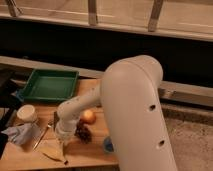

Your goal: Place banana in table surface

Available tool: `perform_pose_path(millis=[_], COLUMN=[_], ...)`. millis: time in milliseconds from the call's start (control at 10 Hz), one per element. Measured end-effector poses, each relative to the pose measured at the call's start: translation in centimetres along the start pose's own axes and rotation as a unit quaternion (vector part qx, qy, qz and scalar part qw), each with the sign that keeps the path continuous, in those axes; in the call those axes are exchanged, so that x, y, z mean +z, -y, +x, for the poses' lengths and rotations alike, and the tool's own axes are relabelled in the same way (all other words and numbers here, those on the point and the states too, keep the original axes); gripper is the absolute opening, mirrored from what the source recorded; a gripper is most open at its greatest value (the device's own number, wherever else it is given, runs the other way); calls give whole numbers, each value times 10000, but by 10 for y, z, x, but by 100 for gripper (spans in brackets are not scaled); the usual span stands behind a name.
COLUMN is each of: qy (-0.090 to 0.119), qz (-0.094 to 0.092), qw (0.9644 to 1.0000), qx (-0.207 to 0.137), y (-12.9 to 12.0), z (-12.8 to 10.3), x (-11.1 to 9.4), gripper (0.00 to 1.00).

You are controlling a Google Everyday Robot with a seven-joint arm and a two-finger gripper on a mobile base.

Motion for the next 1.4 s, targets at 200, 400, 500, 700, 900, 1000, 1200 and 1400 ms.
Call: perform_pose_path(millis=[200,400,500,700,900,1000,1200,1400], qy=[10,94,224,517,794,912,1174,1293], qz=[29,5,-33,-51,4,49,192,274], qw=[10000,9999,9997,9983,9958,9942,9899,9871], qx=[-31,-61,-113,-270,-466,-564,-776,-900], y=[0,0,-1,-8,-21,-28,-38,-42], z=[-4,-6,-10,-16,-25,-29,-40,-48], x=[10,14,8,-19,-58,-76,-108,-118], gripper=[1,0,0,0,0,0,0,0])
